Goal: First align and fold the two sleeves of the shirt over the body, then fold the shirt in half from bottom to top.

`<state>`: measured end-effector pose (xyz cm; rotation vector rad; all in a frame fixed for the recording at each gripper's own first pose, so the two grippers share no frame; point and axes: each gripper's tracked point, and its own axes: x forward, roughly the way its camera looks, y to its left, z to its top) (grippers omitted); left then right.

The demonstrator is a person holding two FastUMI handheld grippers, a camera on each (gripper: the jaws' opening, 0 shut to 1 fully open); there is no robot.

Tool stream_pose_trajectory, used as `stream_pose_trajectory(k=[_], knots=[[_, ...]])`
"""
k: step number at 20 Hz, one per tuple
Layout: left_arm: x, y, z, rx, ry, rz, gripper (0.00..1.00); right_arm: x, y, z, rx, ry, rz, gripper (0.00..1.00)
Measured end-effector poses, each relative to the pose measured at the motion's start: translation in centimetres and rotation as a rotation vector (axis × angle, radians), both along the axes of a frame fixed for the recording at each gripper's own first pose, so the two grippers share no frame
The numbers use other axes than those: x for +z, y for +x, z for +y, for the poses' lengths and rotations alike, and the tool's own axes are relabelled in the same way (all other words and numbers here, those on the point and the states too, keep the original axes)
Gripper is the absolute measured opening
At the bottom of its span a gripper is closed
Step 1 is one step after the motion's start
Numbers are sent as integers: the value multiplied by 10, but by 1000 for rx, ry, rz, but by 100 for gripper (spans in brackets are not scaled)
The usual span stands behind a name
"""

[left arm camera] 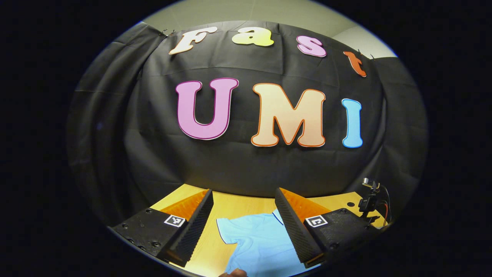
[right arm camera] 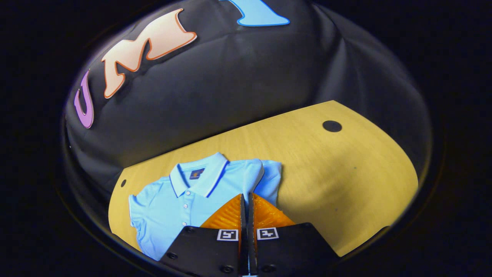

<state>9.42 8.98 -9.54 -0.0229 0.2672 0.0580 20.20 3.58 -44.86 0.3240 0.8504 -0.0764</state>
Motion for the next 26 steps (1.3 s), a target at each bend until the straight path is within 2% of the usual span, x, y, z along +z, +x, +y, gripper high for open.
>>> stream_pose_trajectory(k=[7, 8, 11, 12, 14, 15, 17, 19, 20, 24, 26], knots=[[-20, -3, 16, 49, -25, 54, 97, -11, -5, 37, 46, 59, 27, 5], [-23, -2, 18, 54, -31, 57, 97, -2, -6, 41, 68, 74, 3, 2], [-34, 6, 24, 72, -30, 74, 97, 34, 3, 37, 122, 24, -124, 75], [-40, 8, 26, 77, -30, 80, 97, 48, -1, 33, 132, 11, -142, 94], [-51, 14, 27, 82, -27, 91, 97, 72, -8, 26, 147, -15, -181, 96], [-57, 17, 26, 83, -27, 100, 97, 85, -9, 20, 151, -31, -210, 91], [-71, 27, 25, 81, -39, 111, 96, 103, -15, 9, 152, -58, -250, 98], [-88, 36, 25, 90, -46, 140, 97, 114, -25, 1, 150, -68, -260, 93], [-98, 41, 26, 95, -44, 153, 96, 118, -31, -3, 152, -79, -261, 97], [-136, 62, 29, 102, -36, 204, 97, 137, -52, -28, 157, -157, -309, 98], [-162, 72, 30, 96, -22, 241, 97, 138, -65, -37, 175, -192, -297, 97]])
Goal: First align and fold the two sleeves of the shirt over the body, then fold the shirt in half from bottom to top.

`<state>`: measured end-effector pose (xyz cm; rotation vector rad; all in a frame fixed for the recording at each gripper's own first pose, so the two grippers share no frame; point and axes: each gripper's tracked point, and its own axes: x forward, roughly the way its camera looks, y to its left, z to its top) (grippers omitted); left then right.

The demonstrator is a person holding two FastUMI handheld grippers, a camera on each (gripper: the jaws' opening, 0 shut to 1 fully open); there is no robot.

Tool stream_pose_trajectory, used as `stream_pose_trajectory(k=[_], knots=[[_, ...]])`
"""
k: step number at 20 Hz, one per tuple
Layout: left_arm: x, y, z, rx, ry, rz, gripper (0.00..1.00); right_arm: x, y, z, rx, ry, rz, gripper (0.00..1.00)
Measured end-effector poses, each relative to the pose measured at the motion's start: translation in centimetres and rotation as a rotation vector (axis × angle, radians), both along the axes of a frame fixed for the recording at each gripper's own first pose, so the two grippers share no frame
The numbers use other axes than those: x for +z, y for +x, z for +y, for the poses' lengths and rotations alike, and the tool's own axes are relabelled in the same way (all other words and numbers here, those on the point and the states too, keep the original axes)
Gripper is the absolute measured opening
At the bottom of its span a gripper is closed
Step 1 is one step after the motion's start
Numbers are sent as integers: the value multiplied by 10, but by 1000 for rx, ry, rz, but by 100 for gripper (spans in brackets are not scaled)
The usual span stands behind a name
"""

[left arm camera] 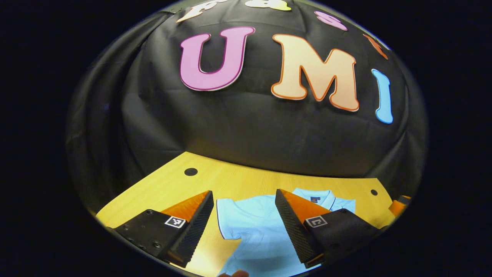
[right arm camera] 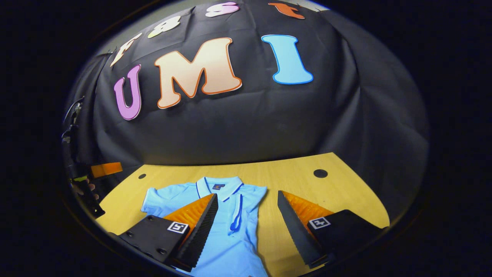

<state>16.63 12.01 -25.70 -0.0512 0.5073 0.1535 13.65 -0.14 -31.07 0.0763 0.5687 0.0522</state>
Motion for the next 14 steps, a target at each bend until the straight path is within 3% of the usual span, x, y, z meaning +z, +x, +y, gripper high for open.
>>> stream_pose_trajectory(k=[1, 3, 4, 7, 14], knots=[[-10, 7, 1, -5, 9, 17, 96, 2, -5, -3, 4, -12, 4, 93], [-32, 15, 4, -2, 23, 47, 96, 6, -12, -10, 6, -31, 0, 93], [-43, 20, 5, 9, 19, 59, 96, 5, -16, -10, 5, -36, 2, 98], [-75, 28, 12, 44, -4, 114, 96, -3, -30, -19, 6, -53, 39, 93], [-127, 41, 47, 83, 86, 193, 96, -23, -54, -25, 8, -79, 105, 98]])
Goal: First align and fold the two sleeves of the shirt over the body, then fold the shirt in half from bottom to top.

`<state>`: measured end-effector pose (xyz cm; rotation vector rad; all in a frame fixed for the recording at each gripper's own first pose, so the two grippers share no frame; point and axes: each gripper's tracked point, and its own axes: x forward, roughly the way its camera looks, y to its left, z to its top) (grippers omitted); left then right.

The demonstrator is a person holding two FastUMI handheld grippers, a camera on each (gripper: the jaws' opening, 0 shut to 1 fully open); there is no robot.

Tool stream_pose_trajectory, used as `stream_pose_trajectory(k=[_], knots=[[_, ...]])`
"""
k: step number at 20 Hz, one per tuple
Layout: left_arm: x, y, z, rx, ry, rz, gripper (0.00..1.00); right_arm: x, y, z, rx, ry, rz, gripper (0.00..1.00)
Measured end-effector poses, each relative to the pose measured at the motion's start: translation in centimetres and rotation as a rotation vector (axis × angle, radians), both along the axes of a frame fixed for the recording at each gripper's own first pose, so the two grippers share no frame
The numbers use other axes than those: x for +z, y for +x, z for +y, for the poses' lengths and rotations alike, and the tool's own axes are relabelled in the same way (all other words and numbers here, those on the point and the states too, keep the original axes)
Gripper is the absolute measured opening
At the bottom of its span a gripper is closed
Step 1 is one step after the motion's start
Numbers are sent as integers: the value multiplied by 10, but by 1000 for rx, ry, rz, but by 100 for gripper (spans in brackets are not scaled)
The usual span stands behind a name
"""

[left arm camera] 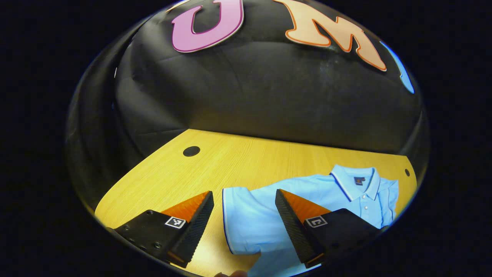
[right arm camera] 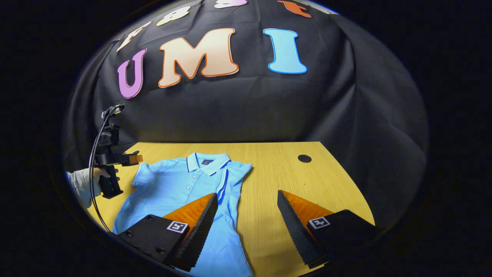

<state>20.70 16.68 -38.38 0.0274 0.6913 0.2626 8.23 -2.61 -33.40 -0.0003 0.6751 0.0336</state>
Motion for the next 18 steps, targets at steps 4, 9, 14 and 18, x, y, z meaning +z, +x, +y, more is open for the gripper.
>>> stream_pose_trajectory(k=[4, 9, 14, 18], knots=[[-23, -4, 7, 14, 3, 55, 96, 1, -2, 3, 0, 0, 1, 93], [-42, -7, 2, -7, -19, 102, 97, 2, -7, -1, -3, -15, 7, 98], [-49, -12, -1, 22, -82, 109, 94, 9, -11, -3, -10, -15, -8, 94], [-51, -6, -15, -35, -101, 114, 70, 6, -20, -6, -28, -2, 3, 98]])
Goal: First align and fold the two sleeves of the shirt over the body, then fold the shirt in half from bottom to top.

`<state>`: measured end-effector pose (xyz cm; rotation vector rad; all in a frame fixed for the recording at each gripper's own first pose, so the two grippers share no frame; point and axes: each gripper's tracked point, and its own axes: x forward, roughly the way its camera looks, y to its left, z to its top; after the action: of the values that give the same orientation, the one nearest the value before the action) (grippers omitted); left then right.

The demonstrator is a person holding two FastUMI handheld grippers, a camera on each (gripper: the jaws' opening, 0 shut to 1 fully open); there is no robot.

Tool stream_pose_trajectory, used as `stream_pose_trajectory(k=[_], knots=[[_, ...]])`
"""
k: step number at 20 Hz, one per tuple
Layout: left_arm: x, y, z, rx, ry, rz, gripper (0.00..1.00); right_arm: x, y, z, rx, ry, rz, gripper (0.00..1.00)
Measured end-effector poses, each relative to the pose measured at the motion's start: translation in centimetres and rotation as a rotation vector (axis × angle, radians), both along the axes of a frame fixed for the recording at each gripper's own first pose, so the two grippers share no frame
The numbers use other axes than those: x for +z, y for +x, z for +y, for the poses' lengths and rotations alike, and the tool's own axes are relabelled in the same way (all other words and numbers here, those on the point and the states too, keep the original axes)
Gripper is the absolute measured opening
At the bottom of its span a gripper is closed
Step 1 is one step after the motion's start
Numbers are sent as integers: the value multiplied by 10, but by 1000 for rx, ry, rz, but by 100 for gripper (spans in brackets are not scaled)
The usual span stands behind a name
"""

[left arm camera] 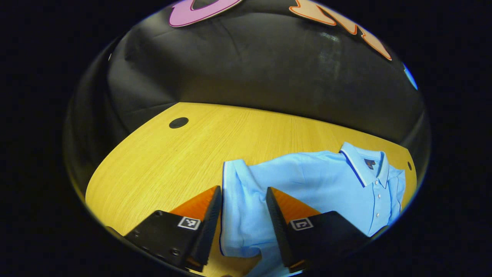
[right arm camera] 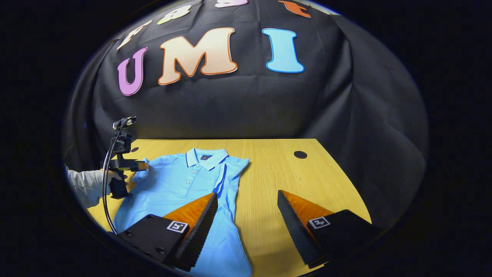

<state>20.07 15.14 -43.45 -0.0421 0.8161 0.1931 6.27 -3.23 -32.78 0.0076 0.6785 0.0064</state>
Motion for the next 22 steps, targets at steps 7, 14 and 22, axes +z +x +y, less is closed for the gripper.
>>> stream_pose_trajectory(k=[7, 14, 22], knots=[[15, -2, -39, -57, -47, 23, 0, 15, -12, -13, -13, 5, -22, 98], [60, 14, -106, -173, -106, -69, 0, 19, -32, -37, -63, 36, -26, 93], [54, 7, -179, -288, -137, -48, 0, 28, -38, -53, -76, 32, -39, 98]])
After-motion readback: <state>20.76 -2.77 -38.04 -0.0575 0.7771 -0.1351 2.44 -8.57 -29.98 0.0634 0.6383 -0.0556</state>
